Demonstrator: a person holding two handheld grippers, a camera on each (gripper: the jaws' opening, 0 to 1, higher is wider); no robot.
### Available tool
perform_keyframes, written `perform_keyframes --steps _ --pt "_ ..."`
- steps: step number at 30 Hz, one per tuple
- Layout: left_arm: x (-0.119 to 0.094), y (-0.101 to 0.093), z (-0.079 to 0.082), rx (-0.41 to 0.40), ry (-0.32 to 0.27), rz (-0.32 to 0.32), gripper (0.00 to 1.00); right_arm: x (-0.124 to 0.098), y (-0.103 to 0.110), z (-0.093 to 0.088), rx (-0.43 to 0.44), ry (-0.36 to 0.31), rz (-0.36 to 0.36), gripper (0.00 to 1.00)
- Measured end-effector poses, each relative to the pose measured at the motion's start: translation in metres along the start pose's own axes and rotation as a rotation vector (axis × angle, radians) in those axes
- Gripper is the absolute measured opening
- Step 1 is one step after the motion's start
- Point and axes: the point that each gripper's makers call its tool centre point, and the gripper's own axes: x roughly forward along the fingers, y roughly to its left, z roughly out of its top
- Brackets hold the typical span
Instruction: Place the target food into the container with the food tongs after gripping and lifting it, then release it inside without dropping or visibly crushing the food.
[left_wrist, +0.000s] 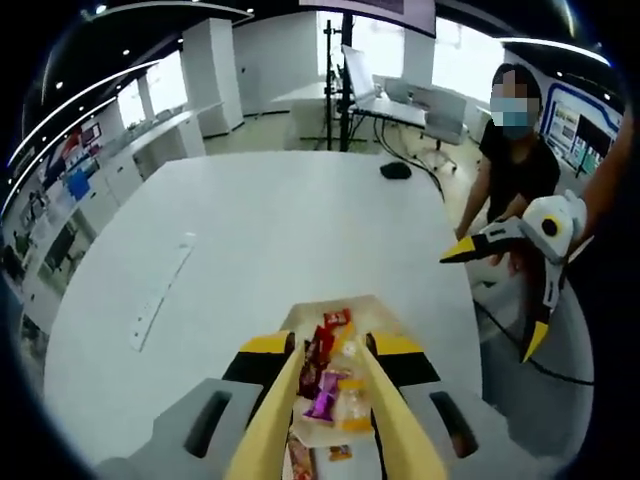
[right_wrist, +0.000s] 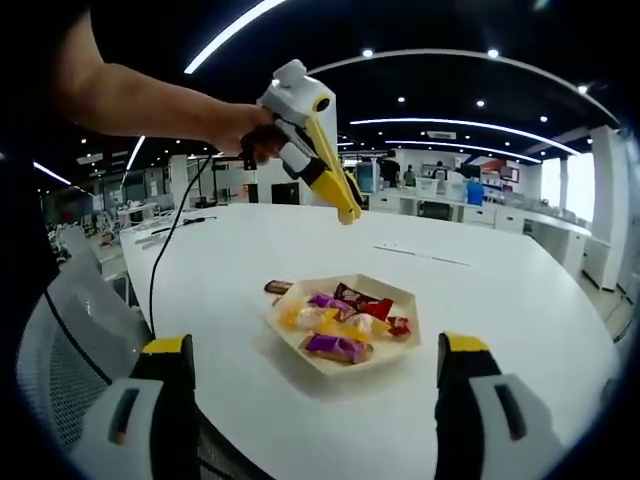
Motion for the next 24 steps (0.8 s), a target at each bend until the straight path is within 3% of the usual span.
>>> perform_keyframes --steps 21,24 --pt "-0.022 0.016 -0.026 -0.049 -0.036 0.063 0.25 0.001 0.000 -0.001 -0.008 0.007 0.002 1.00" --pt "-0.025 0.020 -0.037 -0.045 -0.031 0.075 0.26 0.001 0.000 -0.002 -0.009 0.011 0.004 1.00"
